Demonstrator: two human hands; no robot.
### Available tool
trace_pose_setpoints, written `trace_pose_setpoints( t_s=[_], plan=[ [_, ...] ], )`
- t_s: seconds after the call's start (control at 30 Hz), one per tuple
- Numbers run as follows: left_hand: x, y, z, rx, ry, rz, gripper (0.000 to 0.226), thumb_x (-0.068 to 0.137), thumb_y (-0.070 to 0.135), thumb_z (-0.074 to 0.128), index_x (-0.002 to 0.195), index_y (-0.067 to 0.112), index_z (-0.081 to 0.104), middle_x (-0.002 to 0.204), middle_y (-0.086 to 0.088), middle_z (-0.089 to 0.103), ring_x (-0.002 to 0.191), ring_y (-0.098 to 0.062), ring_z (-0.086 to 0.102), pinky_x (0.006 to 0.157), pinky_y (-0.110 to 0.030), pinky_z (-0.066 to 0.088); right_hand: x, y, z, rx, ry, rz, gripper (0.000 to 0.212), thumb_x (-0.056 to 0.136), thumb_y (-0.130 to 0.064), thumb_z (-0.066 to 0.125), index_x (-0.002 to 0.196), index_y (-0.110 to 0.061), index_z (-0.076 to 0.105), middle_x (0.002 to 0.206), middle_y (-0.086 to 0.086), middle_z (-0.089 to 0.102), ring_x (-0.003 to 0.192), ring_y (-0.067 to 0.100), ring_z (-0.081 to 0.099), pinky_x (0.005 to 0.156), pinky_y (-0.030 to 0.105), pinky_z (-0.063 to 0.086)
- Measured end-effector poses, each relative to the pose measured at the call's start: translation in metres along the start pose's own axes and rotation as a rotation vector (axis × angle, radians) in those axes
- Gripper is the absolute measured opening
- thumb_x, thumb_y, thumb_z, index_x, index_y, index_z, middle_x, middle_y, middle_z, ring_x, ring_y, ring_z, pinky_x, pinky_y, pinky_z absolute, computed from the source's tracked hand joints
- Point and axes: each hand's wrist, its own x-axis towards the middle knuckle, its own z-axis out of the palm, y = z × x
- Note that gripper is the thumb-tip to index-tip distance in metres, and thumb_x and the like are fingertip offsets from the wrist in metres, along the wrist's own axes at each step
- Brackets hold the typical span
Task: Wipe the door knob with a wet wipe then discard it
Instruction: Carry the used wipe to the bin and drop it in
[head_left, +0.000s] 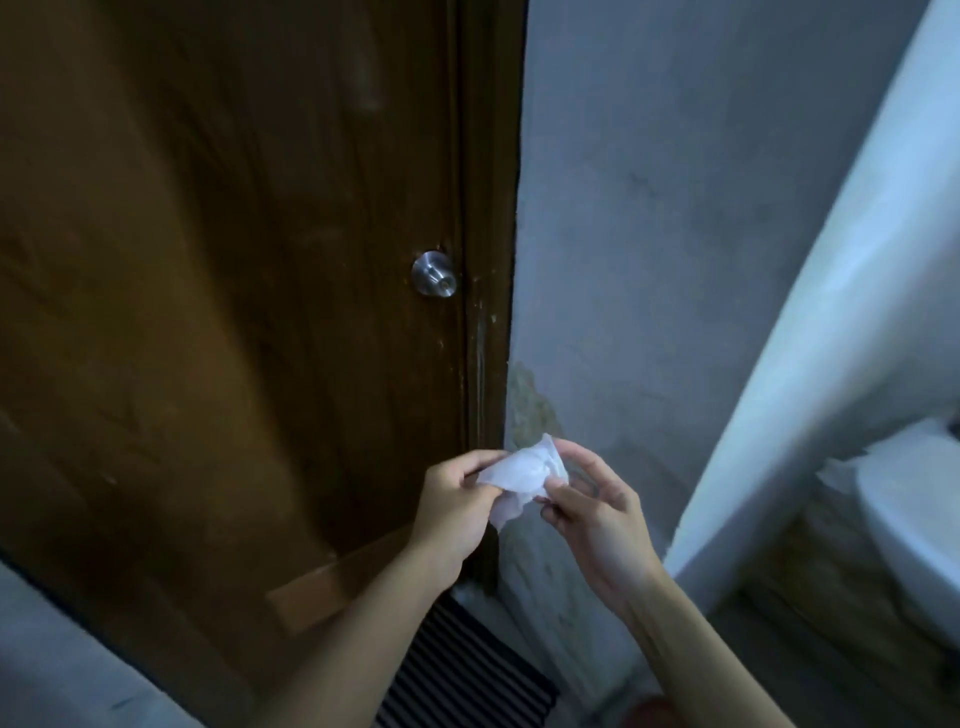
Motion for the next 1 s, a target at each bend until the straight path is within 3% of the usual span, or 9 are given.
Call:
trace_pose_setpoints(
  t_s=[0.13, 0.27, 0.33, 0.5, 0.67, 0.83, 0.9, 1.0],
  plan=[
    [-0.009, -0.025, 0.031, -0.120, -0.099, -0.113, 0.023, 0.083, 0.000, 0.057, 0.082, 0.019, 0.071, 0.082, -0.008, 0.073, 0.071, -0.015, 0.066, 0.066, -0.026, 0.052, -0.025, 0.010, -0.038, 0.036, 0.071, 0.026, 0.037, 0.084, 0.011, 0.052, 0.105, -0.015, 0.068, 0.088, 0.005, 0.074, 0.077, 0.014, 0.067, 0.066, 0.022, 0.054],
    [-0.007, -0.049, 0.061, -0.298, -0.221, -0.256, 0.033, 0.087, -0.007, 0.045, 0.090, 0.014, 0.069, 0.082, -0.003, 0.075, 0.074, -0.013, 0.070, 0.066, -0.020, 0.056, -0.037, 0.023, -0.076, 0.007, 0.199, -0.004, 0.031, 0.078, 0.015, 0.058, 0.073, -0.011, 0.073, 0.070, 0.002, 0.072, 0.071, 0.013, 0.066, 0.067, 0.019, 0.055],
    [-0.004, -0.065, 0.077, -0.344, -0.277, -0.333, 0.035, 0.089, -0.006, 0.037, 0.093, 0.011, 0.068, 0.083, -0.005, 0.076, 0.077, -0.014, 0.071, 0.070, -0.021, 0.056, -0.042, 0.030, -0.099, -0.016, 0.254, -0.003, 0.030, 0.078, 0.014, 0.058, 0.067, -0.010, 0.072, 0.067, 0.003, 0.072, 0.069, 0.012, 0.066, 0.065, 0.018, 0.055],
    [-0.001, -0.113, 0.124, -0.446, -0.326, -0.506, 0.032, 0.084, -0.001, 0.035, 0.101, -0.001, 0.062, 0.100, -0.019, 0.066, 0.093, -0.025, 0.062, 0.080, -0.028, 0.055, -0.056, 0.056, -0.165, -0.147, 0.376, 0.056, 0.027, 0.079, 0.010, 0.060, 0.068, -0.010, 0.073, 0.067, 0.005, 0.074, 0.067, 0.014, 0.067, 0.061, 0.017, 0.053],
    [-0.008, -0.183, 0.179, -0.302, -0.256, -0.538, 0.019, 0.087, 0.002, 0.050, 0.101, 0.005, 0.062, 0.092, -0.011, 0.066, 0.083, -0.018, 0.063, 0.073, -0.024, 0.055, -0.074, 0.090, -0.227, -0.246, 0.425, 0.124, 0.017, 0.080, 0.012, 0.056, 0.081, 0.001, 0.068, 0.051, -0.001, 0.068, 0.045, 0.006, 0.060, 0.044, 0.014, 0.048],
    [-0.026, -0.265, 0.234, -0.191, -0.126, -0.611, 0.027, 0.086, -0.003, 0.055, 0.113, -0.003, 0.057, 0.100, -0.017, 0.064, 0.085, -0.021, 0.063, 0.059, -0.016, 0.056, -0.097, 0.146, -0.308, -0.413, 0.481, 0.183, 0.027, 0.080, 0.009, 0.058, 0.073, -0.015, 0.070, 0.059, -0.010, 0.071, 0.058, -0.003, 0.063, 0.058, 0.010, 0.050],
    [-0.033, -0.294, 0.254, -0.181, -0.078, -0.660, 0.030, 0.086, -0.003, 0.054, 0.116, -0.003, 0.055, 0.107, -0.019, 0.060, 0.090, -0.022, 0.061, 0.057, -0.016, 0.055, -0.105, 0.169, -0.336, -0.452, 0.516, 0.229, 0.027, 0.079, 0.008, 0.059, 0.070, -0.016, 0.069, 0.065, -0.004, 0.069, 0.058, 0.002, 0.063, 0.058, 0.014, 0.050],
    [-0.042, -0.338, 0.280, -0.139, -0.031, -0.715, 0.043, 0.086, -0.003, 0.056, 0.127, -0.001, 0.046, 0.113, -0.015, 0.055, 0.094, -0.023, 0.057, 0.066, -0.023, 0.054, -0.112, 0.206, -0.379, -0.558, 0.568, 0.300, 0.022, 0.077, 0.006, 0.061, 0.080, -0.013, 0.071, 0.087, 0.005, 0.072, 0.085, 0.016, 0.066, 0.079, 0.027, 0.050]
  ],
)
